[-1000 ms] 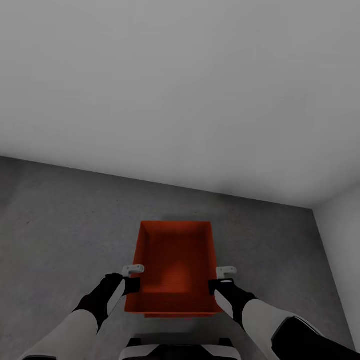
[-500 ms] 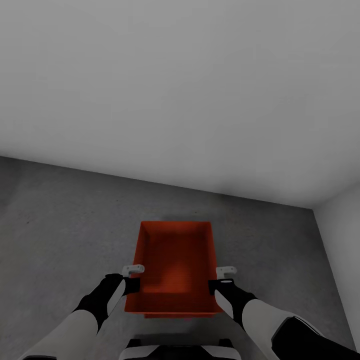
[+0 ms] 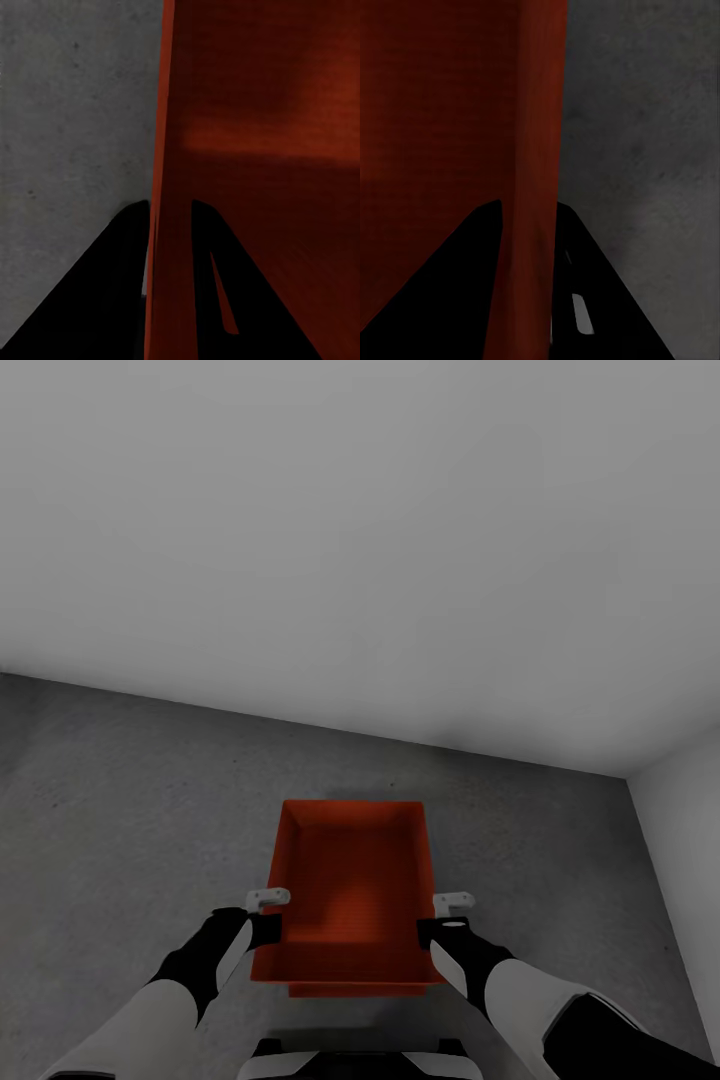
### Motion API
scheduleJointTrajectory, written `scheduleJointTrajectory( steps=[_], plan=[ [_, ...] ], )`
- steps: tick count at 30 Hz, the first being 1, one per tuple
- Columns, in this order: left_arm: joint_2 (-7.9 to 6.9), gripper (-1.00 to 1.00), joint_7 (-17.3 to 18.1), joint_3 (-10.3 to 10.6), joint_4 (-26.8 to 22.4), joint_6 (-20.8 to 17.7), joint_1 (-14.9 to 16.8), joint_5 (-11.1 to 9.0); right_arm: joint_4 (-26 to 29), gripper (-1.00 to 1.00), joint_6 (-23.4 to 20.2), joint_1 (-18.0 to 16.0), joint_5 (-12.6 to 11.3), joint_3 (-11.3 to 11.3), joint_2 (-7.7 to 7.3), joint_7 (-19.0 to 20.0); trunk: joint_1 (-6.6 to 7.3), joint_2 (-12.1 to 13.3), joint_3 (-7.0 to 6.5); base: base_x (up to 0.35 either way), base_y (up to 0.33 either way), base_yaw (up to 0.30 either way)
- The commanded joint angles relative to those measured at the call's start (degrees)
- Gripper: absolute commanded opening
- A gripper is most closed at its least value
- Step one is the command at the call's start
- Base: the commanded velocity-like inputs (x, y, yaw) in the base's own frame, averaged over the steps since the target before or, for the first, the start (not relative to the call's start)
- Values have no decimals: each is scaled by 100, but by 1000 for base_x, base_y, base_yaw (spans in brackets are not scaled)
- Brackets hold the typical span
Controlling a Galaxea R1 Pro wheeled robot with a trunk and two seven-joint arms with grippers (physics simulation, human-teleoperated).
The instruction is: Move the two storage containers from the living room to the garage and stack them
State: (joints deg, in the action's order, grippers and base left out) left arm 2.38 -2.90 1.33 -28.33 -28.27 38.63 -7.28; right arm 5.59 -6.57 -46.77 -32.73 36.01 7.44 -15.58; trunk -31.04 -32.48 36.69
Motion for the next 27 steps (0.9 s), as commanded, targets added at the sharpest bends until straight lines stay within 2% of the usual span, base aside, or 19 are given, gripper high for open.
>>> scheduleJointTrajectory(
  steps=[1,15,22,27],
  plan=[
    [27,-100,-62,34,-23,-38,1,127,-14,-100,-267,-3,-58,82,3,-77,-2,-7,5,0,0,0],
    [26,-100,-62,34,-39,-38,0,114,-14,-100,-267,-2,-58,83,3,-77,-2,-7,5,-7,0,0],
    [28,-100,-54,34,-41,-44,2,98,-15,-100,-268,1,-58,82,3,-77,-2,-7,5,-246,0,0],
    [26,-100,-53,34,-41,-40,1,105,-14,-100,-266,1,-58,83,3,-77,-2,-7,5,-69,0,0]
  ],
)
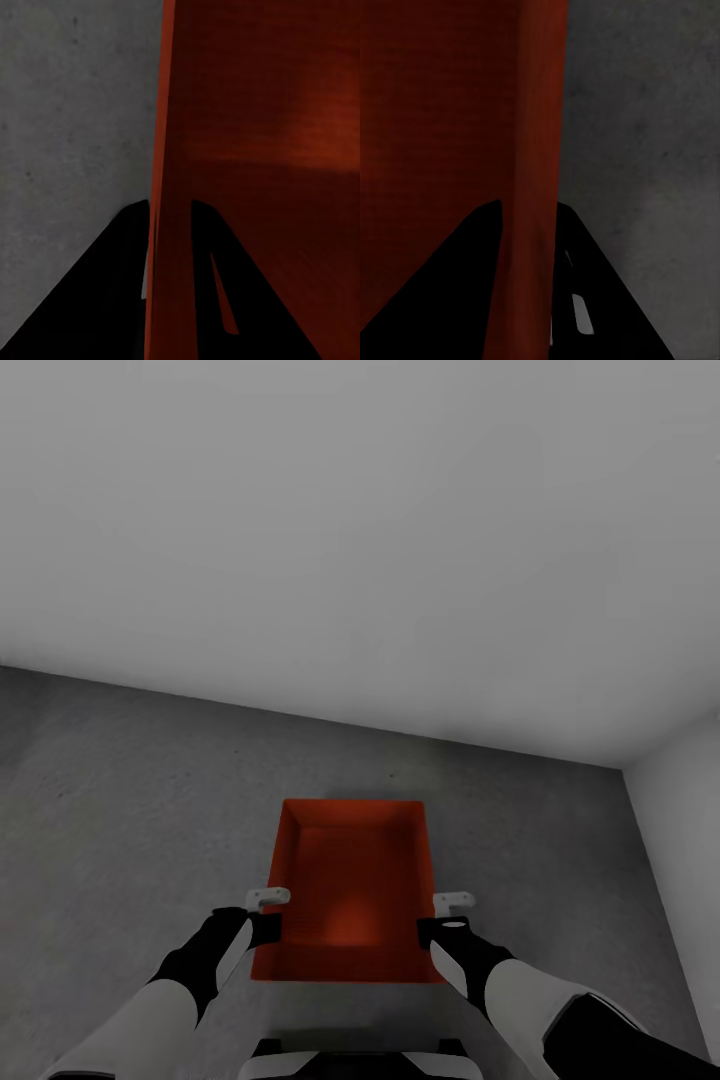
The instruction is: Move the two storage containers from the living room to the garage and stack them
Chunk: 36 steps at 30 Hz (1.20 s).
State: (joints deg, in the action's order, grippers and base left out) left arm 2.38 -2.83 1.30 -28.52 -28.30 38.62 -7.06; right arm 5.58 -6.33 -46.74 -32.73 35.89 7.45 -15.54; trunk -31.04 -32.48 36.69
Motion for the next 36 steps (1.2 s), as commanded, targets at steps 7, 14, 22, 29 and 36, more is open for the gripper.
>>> scheduleJointTrajectory(
  steps=[7,14,22,29,36],
  plan=[
    [26,-100,-61,37,-22,-35,0,83,-13,-100,-290,-5,-58,99,2,-81,-1,-6,5,-7,0,0],
    [26,-100,-68,37,-22,-32,1,90,-13,-100,-290,-5,-58,99,2,-81,-1,-6,5,0,0,0],
    [26,-100,-72,37,-19,-35,2,97,-15,-100,-290,-5,-58,102,2,-81,-1,-6,5,53,0,0],
    [26,-100,-70,37,-22,-5,2,108,-14,-100,-290,-3,-58,100,2,-81,-1,-6,5,94,0,0],
    [32,-100,-76,37,-22,-1,3,112,-13,-100,-290,-4,-58,99,2,-81,-1,-6,5,5,0,0]
  ],
)
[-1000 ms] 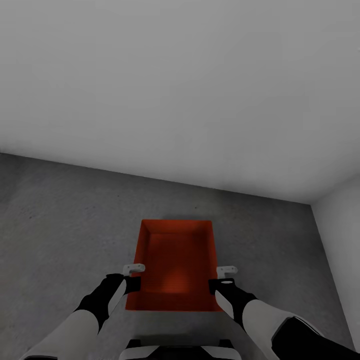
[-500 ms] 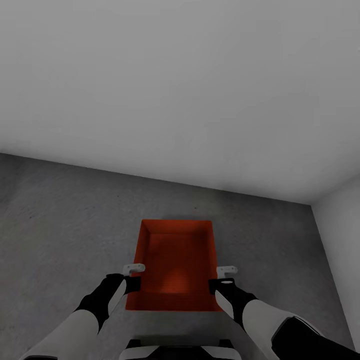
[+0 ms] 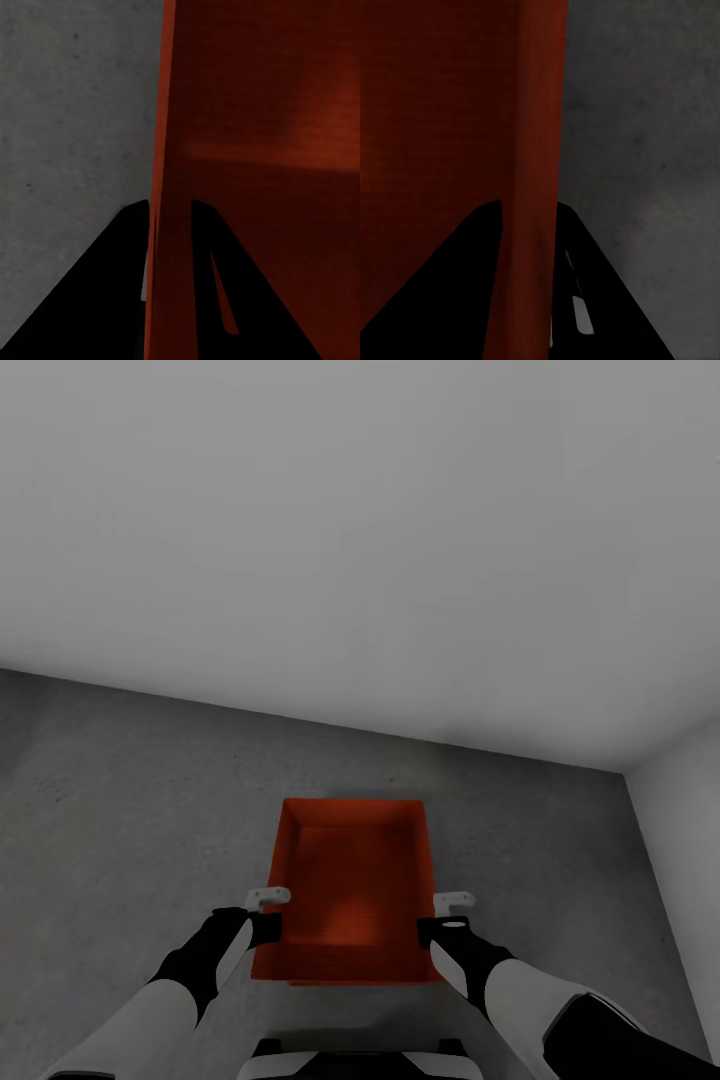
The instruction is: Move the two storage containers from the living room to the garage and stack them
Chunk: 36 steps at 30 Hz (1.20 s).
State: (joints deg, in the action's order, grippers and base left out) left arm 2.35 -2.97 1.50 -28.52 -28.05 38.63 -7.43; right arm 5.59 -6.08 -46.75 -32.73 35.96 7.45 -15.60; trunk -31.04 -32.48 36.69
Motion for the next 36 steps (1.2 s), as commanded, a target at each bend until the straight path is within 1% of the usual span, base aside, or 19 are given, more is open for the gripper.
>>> scheduleJointTrajectory(
  steps=[1,18,24,36],
  plan=[
    [36,-100,-63,17,-22,-25,1,147,-14,-100,-314,-2,-58,92,2,-75,-2,-6,5,0,0,0],
    [46,-100,-55,17,-17,-60,-1,110,-14,-100,-314,-2,-58,87,-3,-75,-2,-6,5,0,0,0],
    [46,-100,-53,17,-6,-60,1,110,-14,-100,-317,-2,-58,87,0,-75,-134,-247,113,0,0,0],
    [42,-100,-43,17,-1,-60,-2,110,-14,-100,-316,-3,-58,87,2,-75,-134,-247,113,0,0,0]
  ],
)
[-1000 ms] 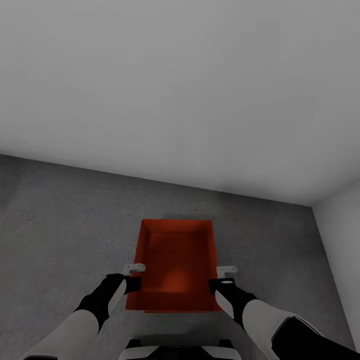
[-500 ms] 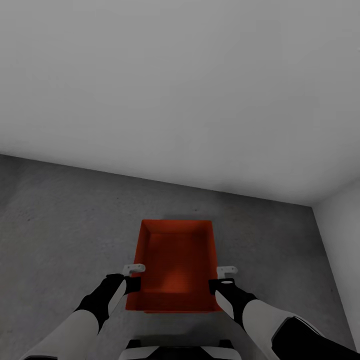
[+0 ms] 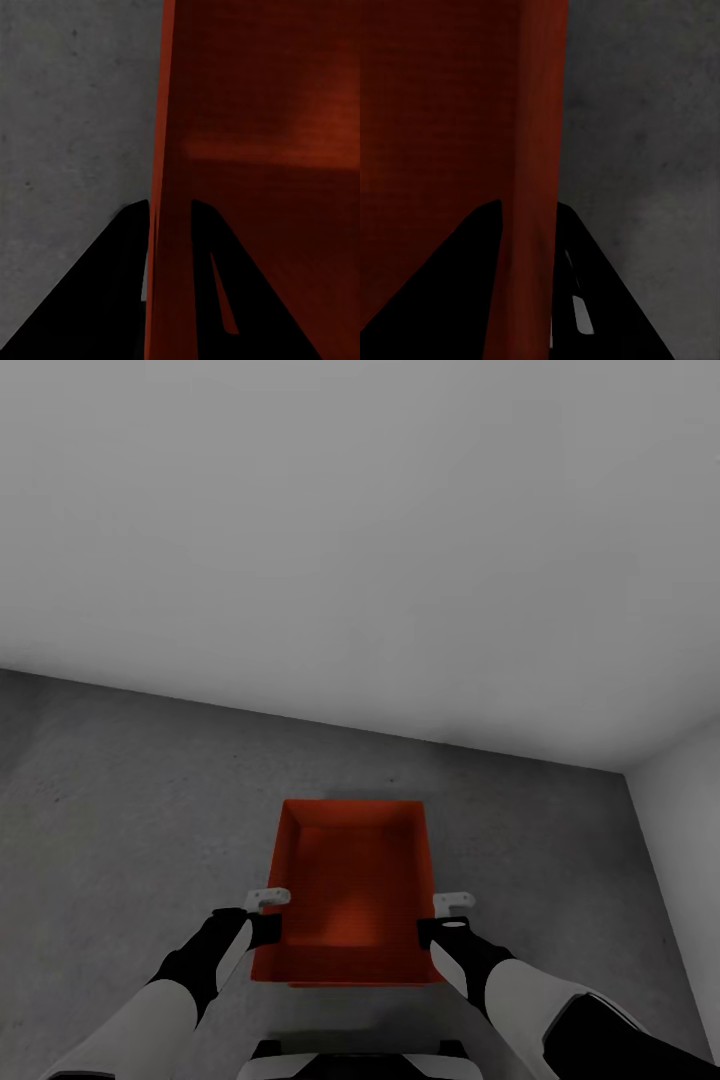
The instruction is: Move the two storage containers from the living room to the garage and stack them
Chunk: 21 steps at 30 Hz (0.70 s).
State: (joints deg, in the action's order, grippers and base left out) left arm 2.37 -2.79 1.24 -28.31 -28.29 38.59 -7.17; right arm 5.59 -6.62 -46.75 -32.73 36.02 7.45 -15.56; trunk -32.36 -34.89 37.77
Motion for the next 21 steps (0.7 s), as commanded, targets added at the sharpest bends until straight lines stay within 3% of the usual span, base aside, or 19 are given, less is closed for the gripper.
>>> scheduleJointTrajectory(
  steps=[1,5,13,21],
  plan=[
    [40,-100,-58,43,-20,-36,2,85,-14,-100,-262,-2,-58,80,2,-78,-2,-6,5,0,0,0],
    [41,-100,-55,43,-17,-41,3,85,-14,-100,-261,-2,-58,80,2,-78,-2,-6,5,0,0,0],
    [40,-100,-55,43,-16,-37,2,85,-14,-100,-263,-4,-58,80,2,-78,-177,-327,148,0,0,0],
    [38,-100,-55,43,-16,-38,4,87,-14,-100,-263,-4,-58,80,2,-78,-177,-327,148,0,0,0]
  ],
)
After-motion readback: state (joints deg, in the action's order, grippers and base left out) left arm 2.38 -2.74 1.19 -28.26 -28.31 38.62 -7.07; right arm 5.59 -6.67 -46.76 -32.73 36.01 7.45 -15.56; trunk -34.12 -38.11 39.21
